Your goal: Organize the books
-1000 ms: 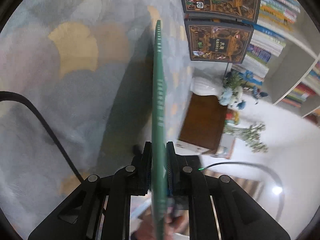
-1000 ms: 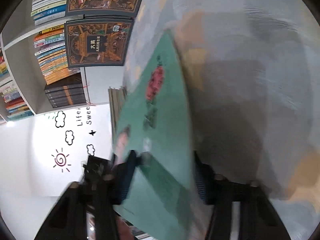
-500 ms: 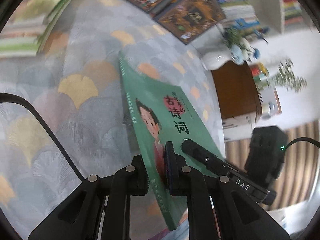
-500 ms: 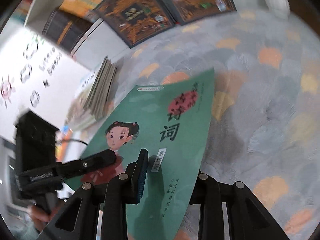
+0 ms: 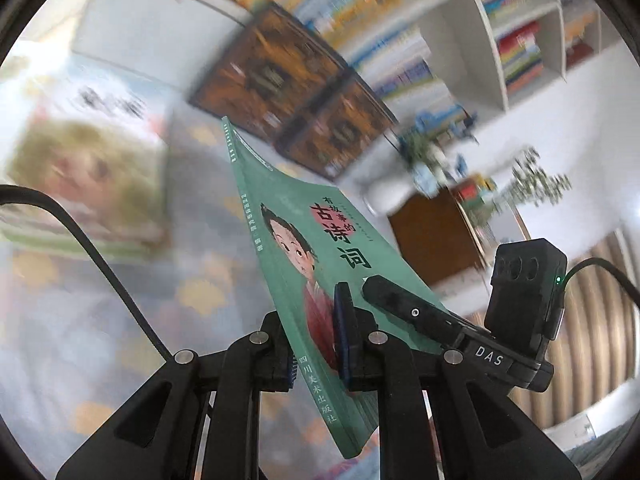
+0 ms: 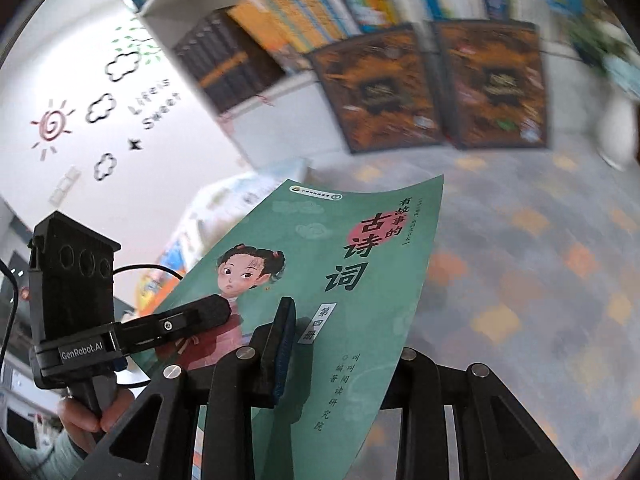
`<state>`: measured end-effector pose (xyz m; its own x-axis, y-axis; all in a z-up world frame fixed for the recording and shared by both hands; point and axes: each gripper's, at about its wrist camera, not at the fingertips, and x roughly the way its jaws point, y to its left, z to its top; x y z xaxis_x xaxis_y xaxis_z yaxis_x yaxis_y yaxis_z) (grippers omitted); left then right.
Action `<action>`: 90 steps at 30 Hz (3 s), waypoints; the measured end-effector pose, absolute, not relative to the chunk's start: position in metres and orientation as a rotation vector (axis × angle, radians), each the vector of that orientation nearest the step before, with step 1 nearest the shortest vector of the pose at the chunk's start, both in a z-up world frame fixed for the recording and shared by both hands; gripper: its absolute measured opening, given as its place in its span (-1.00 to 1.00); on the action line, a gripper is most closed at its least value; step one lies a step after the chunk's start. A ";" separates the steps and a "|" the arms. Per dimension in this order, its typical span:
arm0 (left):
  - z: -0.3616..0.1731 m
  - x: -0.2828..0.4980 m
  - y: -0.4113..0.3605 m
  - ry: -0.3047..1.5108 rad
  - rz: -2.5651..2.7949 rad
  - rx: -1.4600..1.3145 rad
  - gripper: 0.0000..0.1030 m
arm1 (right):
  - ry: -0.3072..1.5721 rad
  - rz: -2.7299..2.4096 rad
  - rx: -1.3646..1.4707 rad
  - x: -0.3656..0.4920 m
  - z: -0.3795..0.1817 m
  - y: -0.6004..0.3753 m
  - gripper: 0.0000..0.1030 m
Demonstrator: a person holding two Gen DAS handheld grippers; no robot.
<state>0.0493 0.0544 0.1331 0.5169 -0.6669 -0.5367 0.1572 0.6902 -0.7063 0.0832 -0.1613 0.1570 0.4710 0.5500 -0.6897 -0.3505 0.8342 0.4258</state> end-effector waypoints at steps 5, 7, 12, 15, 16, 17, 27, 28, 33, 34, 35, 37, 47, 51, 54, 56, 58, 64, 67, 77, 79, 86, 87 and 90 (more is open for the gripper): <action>0.135 0.066 0.121 0.887 -0.377 -0.623 -0.76 | 0.987 0.664 0.263 0.128 0.141 -0.091 -0.41; 0.126 0.078 0.144 0.908 -0.316 -0.633 -0.75 | 1.037 0.689 0.286 0.148 0.125 -0.065 -0.41; 0.102 0.103 0.176 0.951 -0.251 -0.638 -0.76 | 1.101 0.679 0.276 0.184 0.097 -0.019 -0.40; 0.092 0.123 0.187 0.969 -0.232 -0.644 -0.75 | 1.118 0.654 0.250 0.203 0.091 -0.006 -0.40; 0.090 0.125 0.191 0.970 -0.231 -0.648 -0.74 | 1.125 0.647 0.249 0.210 0.089 -0.002 -0.40; 0.088 0.130 0.192 0.968 -0.225 -0.649 -0.74 | 1.130 0.642 0.249 0.217 0.088 0.001 -0.40; 0.066 0.158 0.217 1.028 -0.172 -0.653 -0.63 | 1.154 0.554 0.324 0.234 0.072 0.014 -0.38; 0.065 0.158 0.217 1.032 -0.168 -0.653 -0.63 | 1.155 0.548 0.329 0.234 0.070 0.014 -0.38; 0.062 0.151 0.229 1.016 -0.129 -0.703 -0.57 | 1.154 0.538 0.299 0.233 0.072 0.016 -0.38; 0.063 0.148 0.232 1.005 -0.114 -0.712 -0.57 | 1.159 0.535 0.301 0.233 0.072 0.017 -0.38; 0.065 0.145 0.234 0.995 -0.096 -0.712 -0.57 | 1.159 0.532 0.302 0.232 0.073 0.017 -0.38; 0.067 0.142 0.233 0.991 -0.076 -0.691 -0.56 | 1.158 0.519 0.299 0.231 0.073 0.018 -0.38; 0.071 0.110 0.227 0.999 0.007 -0.645 -0.54 | 1.168 0.504 0.213 0.220 0.078 0.012 -0.25; 0.083 0.094 0.212 0.985 -0.010 -0.594 -0.53 | 1.140 0.462 0.256 0.203 0.086 -0.021 0.15; 0.088 0.081 0.197 0.997 -0.028 -0.575 -0.53 | 1.133 0.457 0.275 0.193 0.090 -0.036 0.15; 0.091 0.074 0.191 1.003 -0.022 -0.571 -0.53 | 1.144 0.460 0.248 0.193 0.090 -0.034 0.15; 0.096 0.059 0.186 0.993 -0.012 -0.586 -0.53 | 1.134 0.458 0.190 0.199 0.091 -0.025 0.15; 0.101 0.010 0.179 0.994 0.035 -0.614 -0.53 | 1.182 0.449 0.085 0.249 0.086 0.003 0.15; 0.097 -0.012 0.182 1.003 0.080 -0.639 -0.53 | 1.206 0.465 0.034 0.263 0.086 0.023 0.19; 0.095 -0.043 0.156 1.001 0.127 -0.686 -0.53 | 1.141 0.491 -0.059 0.250 0.099 -0.003 0.59; 0.097 -0.037 0.142 1.004 0.099 -0.674 -0.53 | 1.200 0.514 -0.015 0.255 0.086 -0.010 0.59; 0.092 -0.050 0.125 1.030 0.089 -0.655 -0.53 | 1.278 0.539 -0.051 0.277 0.073 0.021 0.59; 0.091 -0.054 0.126 1.031 0.098 -0.662 -0.53 | 1.272 0.544 -0.074 0.280 0.075 0.029 0.59; 0.086 -0.066 0.135 1.030 0.140 -0.697 -0.53 | 1.240 0.542 -0.124 0.283 0.083 0.046 0.63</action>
<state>-0.0660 0.1354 0.0864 0.5269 -0.2086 -0.8240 -0.4203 0.7787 -0.4659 0.2827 0.0464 0.0826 0.2167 0.3242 -0.9208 -0.4552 0.8680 0.1984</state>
